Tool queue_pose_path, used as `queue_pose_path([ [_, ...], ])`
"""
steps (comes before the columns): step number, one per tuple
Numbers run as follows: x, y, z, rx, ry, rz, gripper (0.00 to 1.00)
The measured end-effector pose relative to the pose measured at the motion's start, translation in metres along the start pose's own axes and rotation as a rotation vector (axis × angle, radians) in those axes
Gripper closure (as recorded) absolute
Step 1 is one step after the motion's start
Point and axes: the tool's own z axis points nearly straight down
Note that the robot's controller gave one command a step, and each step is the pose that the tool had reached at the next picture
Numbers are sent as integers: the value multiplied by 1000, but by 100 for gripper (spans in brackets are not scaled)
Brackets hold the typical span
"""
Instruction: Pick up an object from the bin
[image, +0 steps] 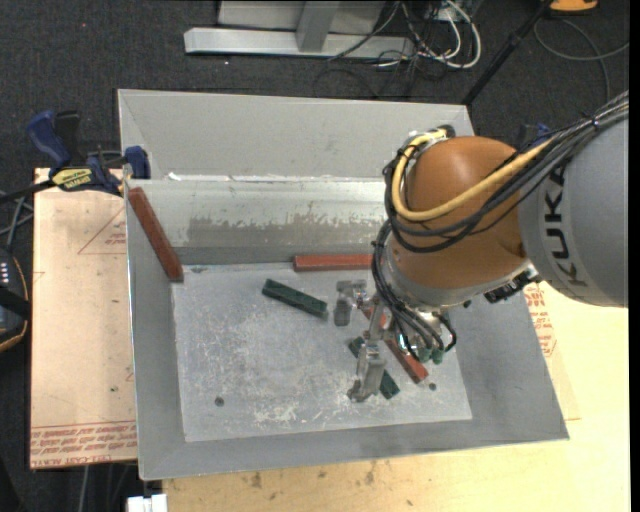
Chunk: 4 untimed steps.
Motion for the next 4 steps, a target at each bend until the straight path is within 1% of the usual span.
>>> queue_pose_path([
  [1,-1,0,-3,-1,-8,3,0],
  [2,-2,-2,-1,-2,-11,-13,0],
  [3,-44,-43,62,0,-16,-190,0],
  [4,-49,-70,90,0,-5,-338,0],
])
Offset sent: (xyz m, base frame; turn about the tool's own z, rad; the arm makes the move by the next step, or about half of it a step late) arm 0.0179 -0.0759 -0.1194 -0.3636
